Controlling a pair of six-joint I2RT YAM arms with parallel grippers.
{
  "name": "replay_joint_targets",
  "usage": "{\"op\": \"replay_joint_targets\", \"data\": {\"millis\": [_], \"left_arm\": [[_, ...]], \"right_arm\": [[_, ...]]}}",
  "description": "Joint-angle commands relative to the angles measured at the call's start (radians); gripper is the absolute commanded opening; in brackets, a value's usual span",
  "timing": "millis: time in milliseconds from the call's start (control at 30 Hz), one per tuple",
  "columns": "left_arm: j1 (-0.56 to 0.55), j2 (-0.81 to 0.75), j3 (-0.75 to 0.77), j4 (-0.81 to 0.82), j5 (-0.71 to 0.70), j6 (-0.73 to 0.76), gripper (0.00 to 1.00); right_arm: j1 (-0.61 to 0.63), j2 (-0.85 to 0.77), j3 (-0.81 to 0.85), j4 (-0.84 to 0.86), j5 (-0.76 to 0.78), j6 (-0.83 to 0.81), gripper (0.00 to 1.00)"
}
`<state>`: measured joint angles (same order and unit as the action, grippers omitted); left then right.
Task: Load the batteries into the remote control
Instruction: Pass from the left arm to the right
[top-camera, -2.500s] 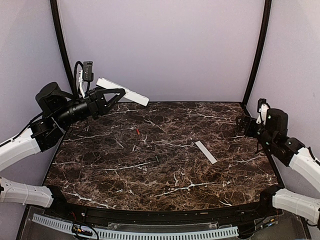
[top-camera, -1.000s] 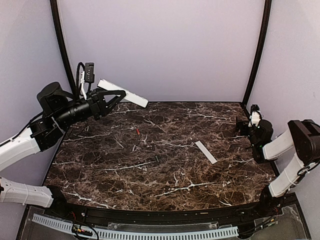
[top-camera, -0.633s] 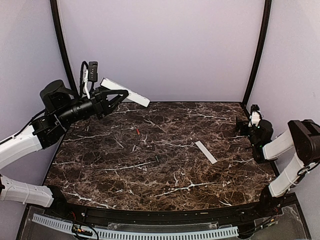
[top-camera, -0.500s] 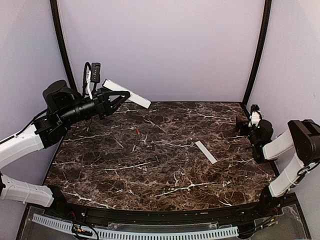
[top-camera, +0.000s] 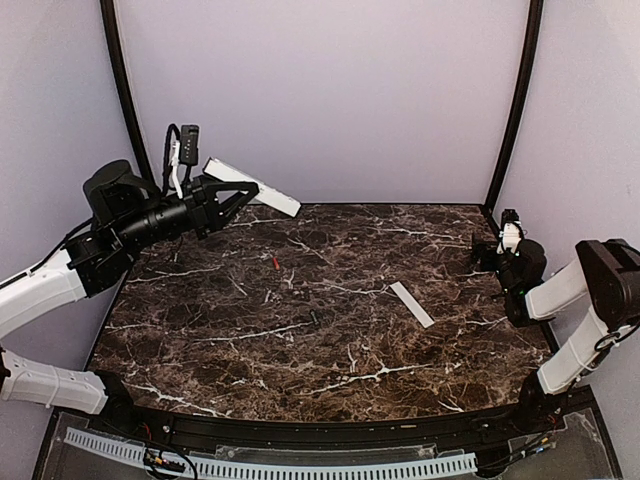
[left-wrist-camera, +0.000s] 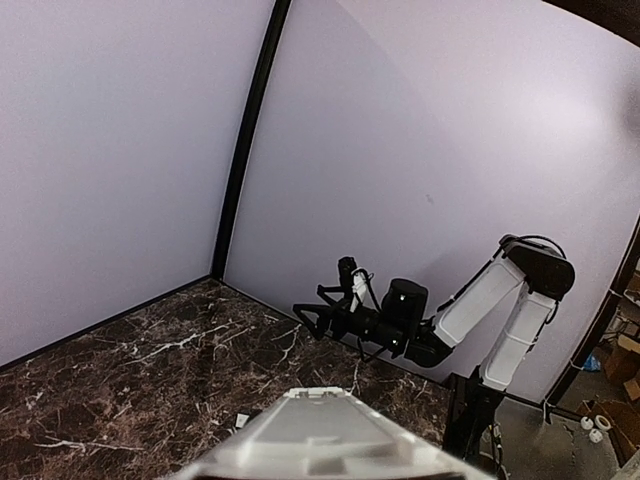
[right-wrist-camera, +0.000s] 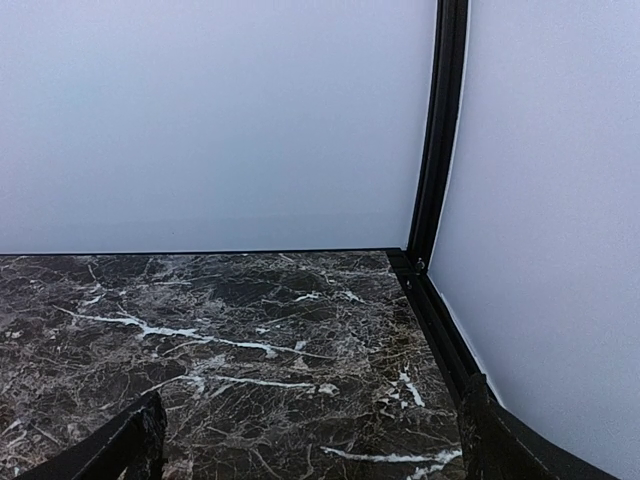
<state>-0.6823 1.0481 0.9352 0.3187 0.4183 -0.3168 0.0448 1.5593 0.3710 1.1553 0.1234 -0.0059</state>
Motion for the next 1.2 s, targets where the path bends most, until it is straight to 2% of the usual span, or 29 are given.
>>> {"op": "replay_joint_targets", "data": {"millis": [0, 200, 333, 467, 500, 600, 667, 767, 900, 1000, 1167], "left_arm": [[0.006, -0.028, -0.011, 0.029, 0.026, -0.004, 0.0], [0.006, -0.042, -0.06, 0.037, 0.049, -0.023, 0.0], [0.006, -0.082, -0.097, 0.026, 0.086, -0.008, 0.0], [0.006, -0.122, -0.118, 0.005, 0.153, 0.035, 0.0], [0.006, -0.132, -0.122, 0.002, 0.178, 0.05, 0.0], [0.002, -0.143, -0.124, -0.011, 0.225, 0.084, 0.0], [-0.005, -0.143, -0.117, -0.035, 0.27, 0.12, 0.0], [-0.019, -0.14, -0.104, -0.06, 0.344, 0.179, 0.0], [-0.033, -0.145, -0.098, -0.074, 0.41, 0.231, 0.0], [-0.044, -0.15, -0.09, -0.109, 0.446, 0.28, 0.0], [-0.07, -0.144, -0.055, -0.208, 0.521, 0.41, 0.0]], "right_arm": [[-0.007, -0.008, 0.005, 0.014, -0.005, 0.006, 0.99], [-0.008, -0.007, 0.007, 0.008, -0.008, 0.006, 0.99], [-0.036, -0.035, 0.03, -0.055, -0.131, 0.021, 0.99], [-0.066, -0.312, 0.18, -0.503, -0.239, 0.046, 0.99], [-0.071, -0.368, 0.205, -0.56, -0.3, 0.068, 0.99], [-0.068, -0.508, 0.263, -0.633, -0.63, 0.144, 0.99], [-0.053, -0.562, 0.318, -0.688, -0.77, 0.226, 0.99], [0.123, -0.616, 0.415, -0.837, -0.797, 0.222, 0.99], [0.502, -0.618, 0.514, -0.949, -0.649, 0.138, 0.98], [0.72, -0.515, 0.62, -1.013, -0.571, 0.09, 0.92], [0.977, -0.264, 0.868, -1.15, -0.485, -0.068, 0.95]]}}
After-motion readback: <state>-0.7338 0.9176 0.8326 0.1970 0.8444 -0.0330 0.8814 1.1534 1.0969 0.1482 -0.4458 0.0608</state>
